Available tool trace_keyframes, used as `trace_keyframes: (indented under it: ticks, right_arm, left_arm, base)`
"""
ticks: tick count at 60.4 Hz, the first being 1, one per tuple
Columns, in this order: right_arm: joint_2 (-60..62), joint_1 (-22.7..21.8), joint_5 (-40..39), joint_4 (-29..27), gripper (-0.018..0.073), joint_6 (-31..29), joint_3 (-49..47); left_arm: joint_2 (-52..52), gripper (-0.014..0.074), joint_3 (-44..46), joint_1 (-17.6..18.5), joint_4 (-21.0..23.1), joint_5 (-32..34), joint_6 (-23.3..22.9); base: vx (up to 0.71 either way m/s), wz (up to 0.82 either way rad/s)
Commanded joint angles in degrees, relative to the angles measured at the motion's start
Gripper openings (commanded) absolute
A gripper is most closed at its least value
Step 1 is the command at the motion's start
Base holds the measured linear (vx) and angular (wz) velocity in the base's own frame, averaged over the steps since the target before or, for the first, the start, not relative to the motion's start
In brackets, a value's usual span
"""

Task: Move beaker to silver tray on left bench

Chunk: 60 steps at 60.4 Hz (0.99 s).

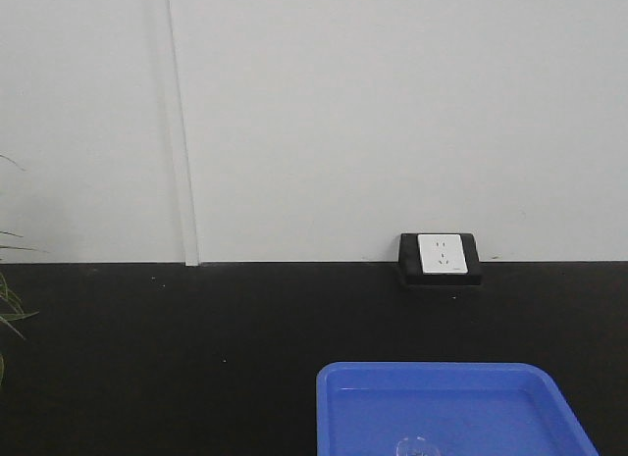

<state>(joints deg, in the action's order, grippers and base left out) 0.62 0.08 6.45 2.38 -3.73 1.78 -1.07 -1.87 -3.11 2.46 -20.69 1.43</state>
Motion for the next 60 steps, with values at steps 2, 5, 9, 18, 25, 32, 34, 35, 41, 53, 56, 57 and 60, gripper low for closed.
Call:
trace_keyframes:
  ticks: [2, 5, 9, 18, 25, 32, 34, 35, 41, 53, 56, 57, 60]
  right_arm:
    - [0.7, -0.3, -4.5, 0.2, -0.0011, -0.5, 0.3]
    - [0.7, -0.3, -4.5, 0.2, -0.0011, -0.5, 0.3]
    - [0.7, -0.3, -4.5, 0.2, -0.0011, -0.5, 0.3]
    - [0.7, -0.3, -4.5, 0.2, -0.0011, -0.5, 0.3]
    - [0.7, -0.3, -4.5, 0.2, -0.0011, -0.5, 0.3]
    - [0.7, -0.3, -4.5, 0.2, -0.0011, -0.5, 0.3]
    - [0.7, -0.3, -4.5, 0.2, -0.0011, -0.5, 0.3]
    - [0.7, -0.3, -4.5, 0.2, -0.0011, -0.5, 0.3]
    - [0.7, -0.3, -4.5, 0.3, -0.0011, -0.5, 0.3]
    - [0.7, -0.3, -4.6, 0.2, -0.0011, -0.7, 0.3]
    - [0.7, -0.3, -4.9, 0.2, -0.0011, -0.7, 0.3]
    - [0.7, -0.3, -5.2, 0.2, -0.0011, -0.7, 0.3]
    - [0.7, -0.3, -7.1, 0.0, -0.0011, -0.5, 0.3]
  left_arm:
    - [-0.4, 0.0001, -1.1, 0.0, 0.4, 4.5, 0.0]
    - [-0.4, 0.0001, -1.1, 0.0, 0.4, 4.5, 0.0]
    - [-0.4, 0.0001, -1.1, 0.0, 0.4, 4.5, 0.0]
    - [-0.4, 0.0001, -1.1, 0.0, 0.4, 4.5, 0.0]
    - [-0.4, 0.0001, -1.1, 0.0, 0.4, 4.5, 0.0]
    - [-0.4, 0.0001, -1.1, 0.0, 0.4, 4.5, 0.0]
    - [-0.4, 0.0001, -1.1, 0.0, 0.4, 4.5, 0.0]
    - [-0.4, 0.0001, -1.1, 0.0, 0.4, 4.5, 0.0]
    - [-0.4, 0.0001, -1.1, 0.0, 0.4, 4.5, 0.0]
    - [-0.4, 0.0001, -1.1, 0.0, 0.4, 4.5, 0.0]
    - [-0.4, 0.0001, -1.1, 0.0, 0.4, 4.5, 0.0]
    - [-0.4, 0.0001, -1.1, 0.0, 0.4, 4.5, 0.0]
    - [-0.4, 0.0001, -1.1, 0.0, 0.4, 4.5, 0.0]
  base:
    - [0.0, 0.0]
    - [0.0, 0.0]
    - [0.0, 0.0]
    - [0.0, 0.0]
    - [0.0, 0.0]
    - [0.0, 0.0]
    - [0.0, 0.0]
    - [0.0, 0.0]
    - [0.0, 0.0]
    - [0.0, 0.0]
    - [0.0, 0.0]
    - [0.0, 0.0]
    - [0.0, 0.0]
